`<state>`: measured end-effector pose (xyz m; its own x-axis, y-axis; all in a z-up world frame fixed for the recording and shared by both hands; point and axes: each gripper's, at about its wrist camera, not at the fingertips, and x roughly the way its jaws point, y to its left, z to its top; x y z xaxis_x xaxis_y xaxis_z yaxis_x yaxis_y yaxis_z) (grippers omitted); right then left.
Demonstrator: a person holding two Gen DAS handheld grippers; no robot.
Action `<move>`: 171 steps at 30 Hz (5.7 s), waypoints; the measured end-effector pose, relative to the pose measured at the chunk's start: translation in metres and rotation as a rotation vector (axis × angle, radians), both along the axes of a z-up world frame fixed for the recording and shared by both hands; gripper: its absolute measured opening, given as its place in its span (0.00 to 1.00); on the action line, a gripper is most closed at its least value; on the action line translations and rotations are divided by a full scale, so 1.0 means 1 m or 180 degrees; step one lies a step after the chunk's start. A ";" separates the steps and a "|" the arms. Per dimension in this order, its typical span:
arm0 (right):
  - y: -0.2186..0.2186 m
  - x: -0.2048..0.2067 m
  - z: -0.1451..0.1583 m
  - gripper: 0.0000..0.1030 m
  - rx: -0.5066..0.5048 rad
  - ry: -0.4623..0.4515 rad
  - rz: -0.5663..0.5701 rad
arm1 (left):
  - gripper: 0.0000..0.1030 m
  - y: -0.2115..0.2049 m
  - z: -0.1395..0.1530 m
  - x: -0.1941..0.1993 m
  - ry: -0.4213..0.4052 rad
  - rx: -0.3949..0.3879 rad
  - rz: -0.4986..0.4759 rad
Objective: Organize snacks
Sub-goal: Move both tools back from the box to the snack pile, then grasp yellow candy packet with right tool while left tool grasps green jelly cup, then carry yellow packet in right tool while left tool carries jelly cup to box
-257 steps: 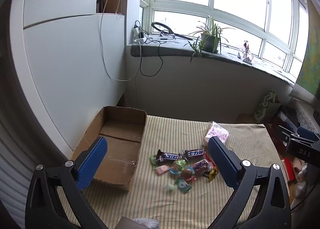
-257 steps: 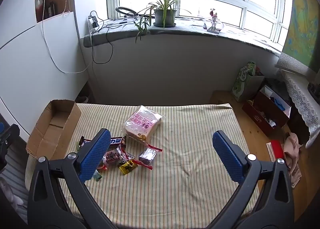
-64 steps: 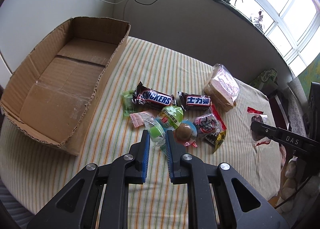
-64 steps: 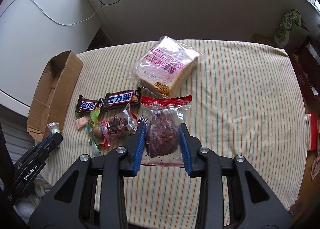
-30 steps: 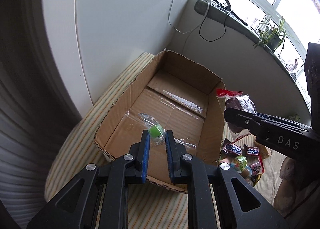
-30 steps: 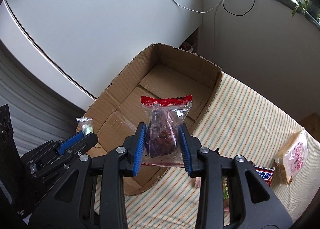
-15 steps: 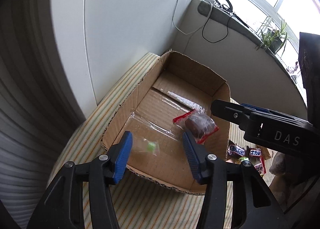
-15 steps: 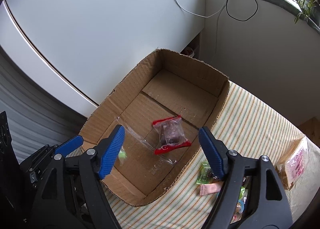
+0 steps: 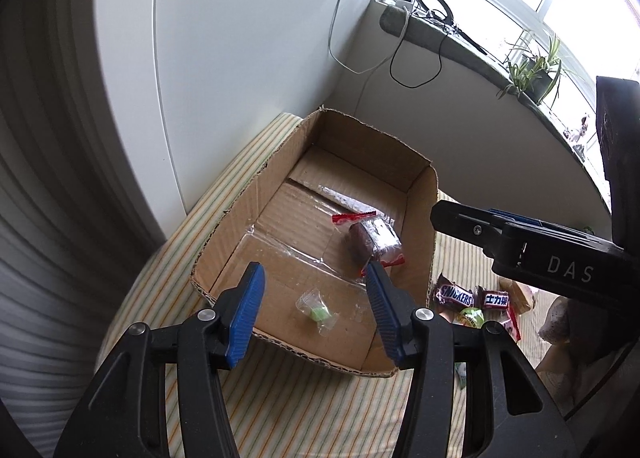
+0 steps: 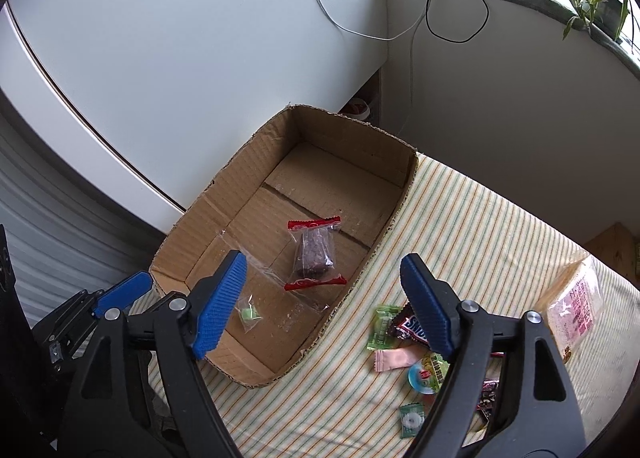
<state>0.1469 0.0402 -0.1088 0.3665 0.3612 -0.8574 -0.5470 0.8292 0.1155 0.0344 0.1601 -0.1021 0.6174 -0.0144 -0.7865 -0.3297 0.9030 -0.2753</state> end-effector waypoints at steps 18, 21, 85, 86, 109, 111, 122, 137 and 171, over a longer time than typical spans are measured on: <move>-0.161 -0.008 0.016 0.79 -0.0003 0.0015 -0.0738 | 0.50 -0.059 0.012 0.001 -0.0060 -0.0064 -0.0358; -0.184 -0.008 0.013 0.79 -0.0010 0.0040 -0.0873 | 0.50 -0.076 0.008 0.004 -0.0017 -0.0070 -0.0516; -0.229 -0.028 -0.106 0.16 -0.0339 0.0781 -0.1398 | 0.34 -0.196 -0.084 0.080 0.0559 -0.0033 -0.1352; -0.230 -0.029 -0.105 0.16 -0.0326 0.0777 -0.1405 | 0.33 -0.195 -0.084 0.079 0.0557 -0.0032 -0.1348; -0.279 -0.042 -0.068 0.08 -0.0077 0.0616 -0.1458 | 0.30 -0.183 -0.075 0.066 0.0397 -0.0078 -0.1261; -0.281 -0.043 -0.065 0.07 -0.0097 0.0585 -0.1450 | 0.30 -0.183 -0.073 0.064 0.0382 -0.0088 -0.1256; -0.278 -0.039 -0.038 0.06 0.0000 0.0434 -0.1431 | 0.30 -0.169 -0.052 0.056 0.0242 -0.0127 -0.1193; -0.207 -0.024 0.009 0.06 0.0336 0.0206 -0.0996 | 0.30 -0.122 -0.018 0.038 0.0032 -0.0137 -0.0867; 0.008 0.040 -0.013 0.06 0.0165 0.0126 0.0051 | 0.30 -0.004 -0.037 0.005 0.0075 -0.0099 -0.0008</move>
